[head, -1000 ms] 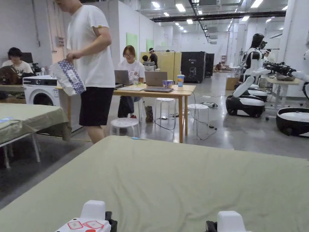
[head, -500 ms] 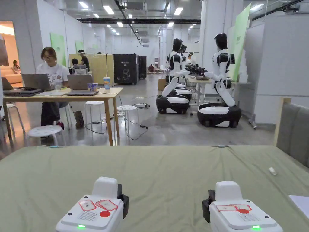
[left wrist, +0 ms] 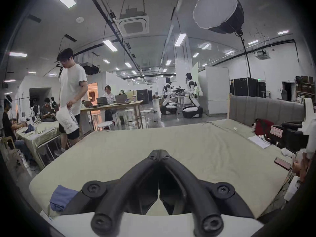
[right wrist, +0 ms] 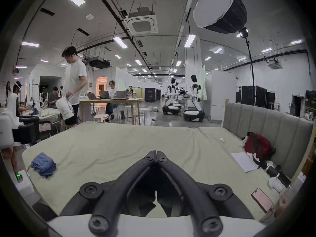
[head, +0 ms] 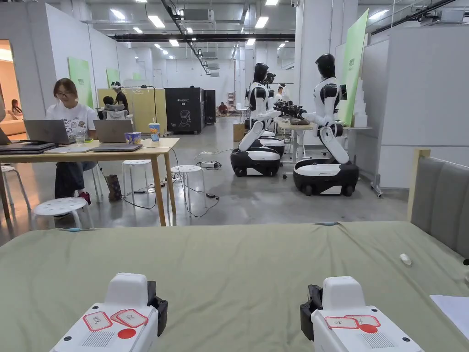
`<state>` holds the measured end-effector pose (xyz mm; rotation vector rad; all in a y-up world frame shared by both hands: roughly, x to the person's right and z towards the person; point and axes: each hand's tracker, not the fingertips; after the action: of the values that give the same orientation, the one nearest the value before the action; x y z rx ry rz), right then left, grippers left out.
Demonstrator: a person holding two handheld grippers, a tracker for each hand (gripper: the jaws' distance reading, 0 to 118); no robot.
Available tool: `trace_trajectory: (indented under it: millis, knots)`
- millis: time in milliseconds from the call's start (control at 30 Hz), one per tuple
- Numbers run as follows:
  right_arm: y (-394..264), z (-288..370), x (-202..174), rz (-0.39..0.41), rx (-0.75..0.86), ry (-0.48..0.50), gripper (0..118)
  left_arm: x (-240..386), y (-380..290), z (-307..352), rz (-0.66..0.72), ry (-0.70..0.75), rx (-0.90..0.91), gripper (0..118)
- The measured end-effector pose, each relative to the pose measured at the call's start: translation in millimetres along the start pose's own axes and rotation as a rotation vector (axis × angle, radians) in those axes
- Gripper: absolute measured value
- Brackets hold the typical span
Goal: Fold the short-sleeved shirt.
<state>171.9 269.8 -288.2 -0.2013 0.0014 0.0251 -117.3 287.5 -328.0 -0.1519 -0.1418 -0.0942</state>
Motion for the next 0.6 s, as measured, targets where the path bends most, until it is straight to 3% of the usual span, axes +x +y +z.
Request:
trace_trajectory:
  millis: [133,200,233,333,367,467,533,600]
  knots:
    - [0,-2,-2,0.000,0.003,0.002,0,-6,-1,4,-0.005,0.005,0.003,5]
    - [0,-3,-4,0.006,0.003,-0.004,5,-7,-2,4,-0.004,0.011,0.006,15]
    - [-1,-9,-3,0.007,0.000,-0.006,12,-7,-2,5,-0.004,0.011,0.004,20]
    - [-1,-13,-5,0.011,-0.007,-0.002,49,-9,-6,5,-0.001,0.009,0.006,37]
    - [-1,-10,-6,0.013,-0.008,-0.003,71,-9,-7,5,-0.001,0.012,0.007,54]
    - [-1,-11,-9,0.020,-0.006,-0.011,107,-11,-10,4,-0.003,0.014,0.010,100]
    - [1,-8,-10,0.016,0.003,-0.017,118,-12,-11,5,-0.001,0.015,0.022,114]
    - [3,-9,-10,0.008,0.001,-0.005,118,-11,-10,8,0.000,0.019,0.034,118]
